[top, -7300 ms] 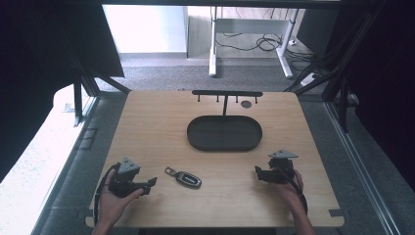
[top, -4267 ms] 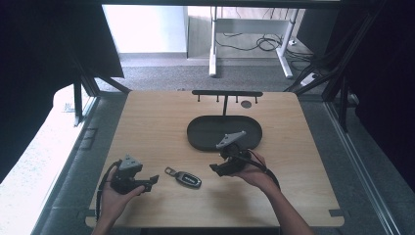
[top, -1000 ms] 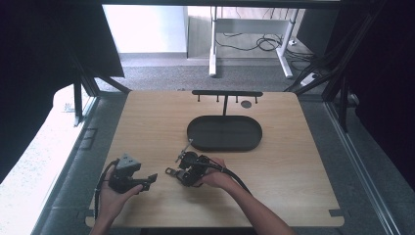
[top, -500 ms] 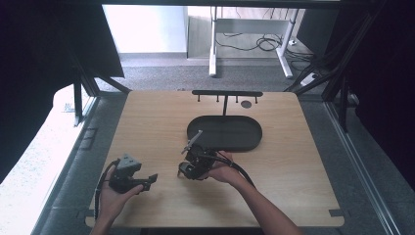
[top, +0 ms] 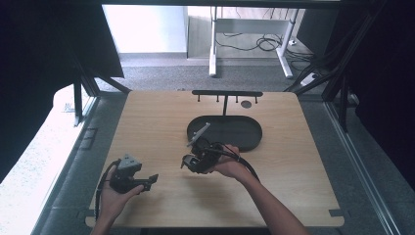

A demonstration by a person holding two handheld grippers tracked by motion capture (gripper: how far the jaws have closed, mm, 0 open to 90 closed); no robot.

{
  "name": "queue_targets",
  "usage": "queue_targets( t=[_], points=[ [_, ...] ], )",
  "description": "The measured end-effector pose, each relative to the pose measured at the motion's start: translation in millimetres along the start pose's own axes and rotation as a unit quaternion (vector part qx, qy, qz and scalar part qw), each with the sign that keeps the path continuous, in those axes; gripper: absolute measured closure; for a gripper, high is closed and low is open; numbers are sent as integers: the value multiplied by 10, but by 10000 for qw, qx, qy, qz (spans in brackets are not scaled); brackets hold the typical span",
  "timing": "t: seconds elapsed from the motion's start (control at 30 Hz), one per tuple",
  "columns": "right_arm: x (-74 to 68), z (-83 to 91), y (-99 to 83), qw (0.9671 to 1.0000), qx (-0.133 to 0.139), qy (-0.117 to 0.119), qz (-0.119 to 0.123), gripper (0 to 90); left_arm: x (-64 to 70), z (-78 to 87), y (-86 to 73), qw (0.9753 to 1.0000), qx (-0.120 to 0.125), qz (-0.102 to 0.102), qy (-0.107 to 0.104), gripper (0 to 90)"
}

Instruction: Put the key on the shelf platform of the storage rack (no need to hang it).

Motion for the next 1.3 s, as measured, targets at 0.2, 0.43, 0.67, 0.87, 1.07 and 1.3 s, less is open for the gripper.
queue_targets(
  t=[0.2, 0.43, 0.67, 0.87, 1.07, 1.3],
  points=[
    [32, 46, 2, 10000, 32, 46, 27, 495, 6, -3, 0, 10000, -8, -6, -10, 239],
    [138, 114, -8, 9999, 80, -39, -65, 495, -5, -4, -1, 10000, -27, -32, -5, 239],
    [227, 161, -32, 9998, 160, -67, -130, 495, -6, -7, -3, 10000, -28, -25, -12, 239],
    [317, 193, -55, 9995, 146, -156, -222, 495, -15, -18, -11, 10000, -45, -7, -9, 239],
    [404, 233, -75, 9992, 180, -192, -301, 495, -9, -14, -10, 10000, -40, 14, -23, 239],
    [496, 253, -101, 9989, 162, -271, -341, 495, -9, -19, -11, 10000, -46, 12, -14, 239]
  ],
)
Point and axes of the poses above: each handheld gripper's, and its own axes: z roughly backward along the jaws, y roughly out of its top, x roughly to its right, the point moved 3 cm from there along -z, roughly forward along the jaws, and after that the axes turned 8 degrees about -y, right-handed, at the moved point
